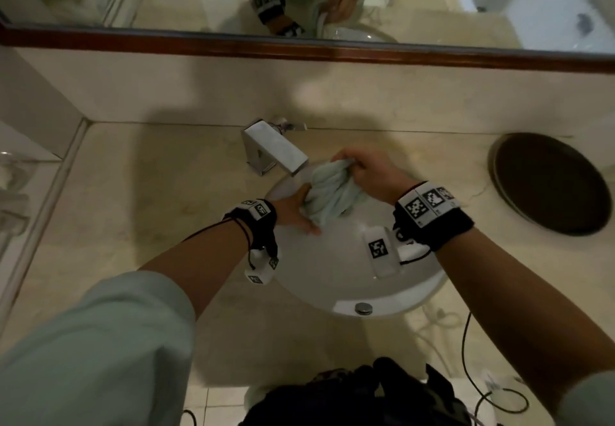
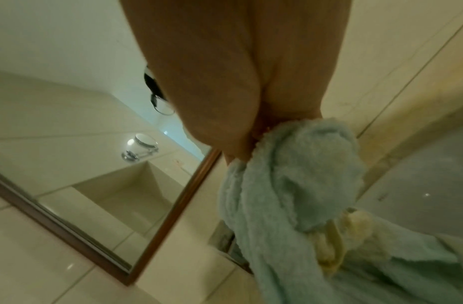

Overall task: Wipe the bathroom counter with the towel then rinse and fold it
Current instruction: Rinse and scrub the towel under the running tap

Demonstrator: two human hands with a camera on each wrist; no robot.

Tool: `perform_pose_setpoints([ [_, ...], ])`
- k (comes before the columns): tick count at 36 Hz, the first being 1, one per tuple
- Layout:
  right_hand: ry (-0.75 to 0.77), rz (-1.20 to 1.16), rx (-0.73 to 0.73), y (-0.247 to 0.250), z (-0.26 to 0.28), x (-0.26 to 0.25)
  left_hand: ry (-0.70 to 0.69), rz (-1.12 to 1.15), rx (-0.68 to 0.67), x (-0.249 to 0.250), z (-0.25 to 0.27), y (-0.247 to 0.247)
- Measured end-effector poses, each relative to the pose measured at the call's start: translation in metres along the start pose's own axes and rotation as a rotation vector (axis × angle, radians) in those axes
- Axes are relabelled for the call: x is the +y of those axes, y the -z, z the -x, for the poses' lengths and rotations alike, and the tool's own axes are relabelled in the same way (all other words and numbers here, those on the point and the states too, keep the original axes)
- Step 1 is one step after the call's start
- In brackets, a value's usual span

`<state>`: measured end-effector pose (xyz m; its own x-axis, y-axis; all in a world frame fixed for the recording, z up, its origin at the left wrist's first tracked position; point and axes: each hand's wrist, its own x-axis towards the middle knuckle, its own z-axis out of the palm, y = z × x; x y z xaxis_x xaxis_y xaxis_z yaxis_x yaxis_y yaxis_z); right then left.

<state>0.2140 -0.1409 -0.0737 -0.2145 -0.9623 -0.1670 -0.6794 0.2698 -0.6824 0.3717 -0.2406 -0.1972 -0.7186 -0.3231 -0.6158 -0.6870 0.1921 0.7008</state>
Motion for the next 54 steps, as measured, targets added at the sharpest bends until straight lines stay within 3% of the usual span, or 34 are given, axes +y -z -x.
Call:
perform_pose_setpoints([
  [5, 0.047, -0.082, 0.026, 0.017, 0.007, -0.004, -0.14, 0.194, 0.102, 0.016, 0.009, -0.005],
  [9, 0.064, -0.077, 0.077, 0.016, 0.012, 0.004, -0.054, 0.374, 0.253, 0.013, 0.011, -0.002],
  [19, -0.251, -0.081, 0.033, -0.046, 0.002, 0.053, 0.031, 0.768, 0.461, -0.003, 0.016, 0.006],
  [24, -0.454, -0.268, -0.078, -0.073, -0.012, 0.052, -0.029, 0.636, 0.508, 0.005, 0.022, 0.002],
  [28, -0.398, -0.307, -0.183, -0.086, -0.019, 0.046, -0.047, 0.468, 0.51, 0.003, 0.021, -0.002],
  [31, -0.291, -0.26, -0.28, -0.096, -0.024, 0.041, -0.073, 0.529, 0.496, 0.003, 0.023, -0.002],
  [36, -0.311, -0.304, -0.174, -0.106, -0.034, 0.045, -0.077, 0.598, 0.411, -0.003, 0.016, -0.002],
  [41, -0.384, -0.387, -0.158, -0.109, -0.032, 0.06, 0.006, 0.385, 0.369, -0.033, -0.013, -0.007],
  [45, -0.392, -0.303, -0.191, -0.119, -0.036, 0.065, -0.011, 0.302, 0.411, -0.029, -0.012, -0.005],
  [51, -0.501, -0.582, -0.118, -0.127, -0.045, 0.072, 0.011, 0.547, 0.359, -0.038, -0.021, 0.002],
  [54, -0.573, -0.632, -0.195, -0.134, -0.051, 0.08, 0.09, 0.359, 0.324, -0.04, -0.026, 0.003],
])
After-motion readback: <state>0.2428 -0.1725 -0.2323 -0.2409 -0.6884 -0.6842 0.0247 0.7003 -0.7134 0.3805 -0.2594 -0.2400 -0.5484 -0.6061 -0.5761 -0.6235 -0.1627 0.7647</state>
